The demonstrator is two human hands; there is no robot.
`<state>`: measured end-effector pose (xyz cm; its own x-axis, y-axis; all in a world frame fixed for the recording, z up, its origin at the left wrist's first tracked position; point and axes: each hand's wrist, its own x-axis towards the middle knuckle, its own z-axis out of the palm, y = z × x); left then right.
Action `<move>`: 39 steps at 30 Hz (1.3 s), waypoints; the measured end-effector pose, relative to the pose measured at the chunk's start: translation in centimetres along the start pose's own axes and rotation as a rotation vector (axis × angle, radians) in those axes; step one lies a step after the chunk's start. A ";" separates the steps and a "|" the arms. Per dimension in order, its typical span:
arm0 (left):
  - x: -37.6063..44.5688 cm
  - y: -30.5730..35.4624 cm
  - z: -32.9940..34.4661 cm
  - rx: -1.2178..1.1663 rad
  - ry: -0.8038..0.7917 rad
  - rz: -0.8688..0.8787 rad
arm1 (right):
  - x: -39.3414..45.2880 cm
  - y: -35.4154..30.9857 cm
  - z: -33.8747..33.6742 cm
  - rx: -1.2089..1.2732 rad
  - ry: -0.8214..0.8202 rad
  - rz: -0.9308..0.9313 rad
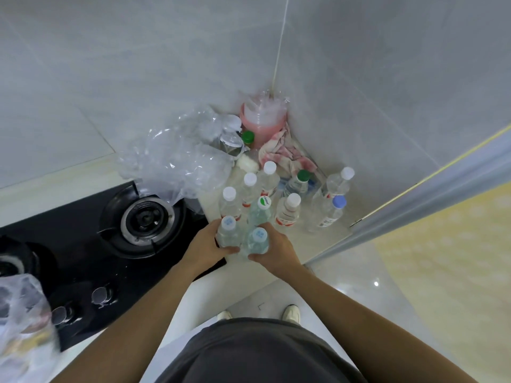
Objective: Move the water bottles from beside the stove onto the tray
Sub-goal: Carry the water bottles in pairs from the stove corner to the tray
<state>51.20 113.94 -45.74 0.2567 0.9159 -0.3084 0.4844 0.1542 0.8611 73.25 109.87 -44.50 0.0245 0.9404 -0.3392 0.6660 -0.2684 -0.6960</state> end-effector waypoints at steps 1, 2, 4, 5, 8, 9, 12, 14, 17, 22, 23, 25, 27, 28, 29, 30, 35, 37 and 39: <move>-0.1 0.0 0.0 -0.024 0.011 -0.006 | -0.1 0.1 -0.1 0.015 -0.002 0.000; -0.3 0.3 0.1 -0.047 0.025 -0.011 | -0.2 0.2 -0.3 0.036 -0.002 -0.001; -0.7 1.0 0.1 -0.081 0.058 -0.007 | -0.6 0.4 -0.7 0.083 0.010 -0.005; -1.0 1.4 0.0 -0.099 0.082 -0.006 | -0.8 0.5 -1.0 0.111 0.018 -0.015; -1.9 2.6 -0.7 -0.212 0.141 -0.009 | -1.0 0.0 -2.5 0.225 0.024 -0.054; -2.2 3.1 -1.0 -0.252 0.159 -0.017 | -0.9 -0.3 -3.2 0.259 0.006 -0.083; -3.8 5.3 -1.6 -0.370 0.268 -0.044 | -0.6 -2.1 -5.3 0.384 -0.048 -0.178; -5.5 7.2 -1.8 -0.436 0.346 -0.037 | -0.8 -3.9 -6.9 0.515 -0.113 -0.224; -8.6 10.1 -1.5 -0.521 0.479 0.003 | -1.5 -6.8 -9.0 0.653 -0.199 -0.283; -15.5 14.9 0.2 -0.577 0.717 0.087 | -3.8 -11.3 -11.5 0.803 -0.413 -0.352; -17.1 15.5 0.5 -0.582 0.773 0.095 | -4.6 -12.1 -11.5 0.835 -0.461 -0.361; -20.3 16.3 1.1 -0.591 0.882 0.104 | -6.2 -13.5 -10.8 0.878 -0.543 -0.379; -23.8 17.0 1.5 -0.610 0.993 0.097 | -8.3 -15.1 -9.7 0.898 -0.634 -0.389; -25.7 17.2 1.7 -0.625 1.053 0.085 | -9.5 -16.0 -8.9 0.902 -0.684 -0.390; -27.8 17.3 1.8 -0.639 1.113 0.067 | -10.8 -16.8 -8.1 0.896 -0.736 -0.394; -29.9 17.2 1.9 -0.650 1.166 0.052 | -12.2 -17.6 -7.3 0.881 -0.785 -0.406; -40.8 16.1 2.5 -0.753 1.405 0.021 | -20.8 -20.7 -2.5 0.831 -1.014 -0.450; -45.1 15.1 2.9 -0.817 1.476 0.019 | -24.6 -21.6 -0.3 0.783 -1.085 -0.468; -48.7 14.3 3.4 -0.891 1.513 0.022 | -27.9 -22.2 2.0 0.741 -1.128 -0.480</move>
<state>48.45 70.30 -19.72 -0.9284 0.3492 -0.1270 -0.2055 -0.1979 0.9584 56.29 89.20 -20.84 -0.9162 0.3978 -0.0486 -0.1039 -0.3530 -0.9298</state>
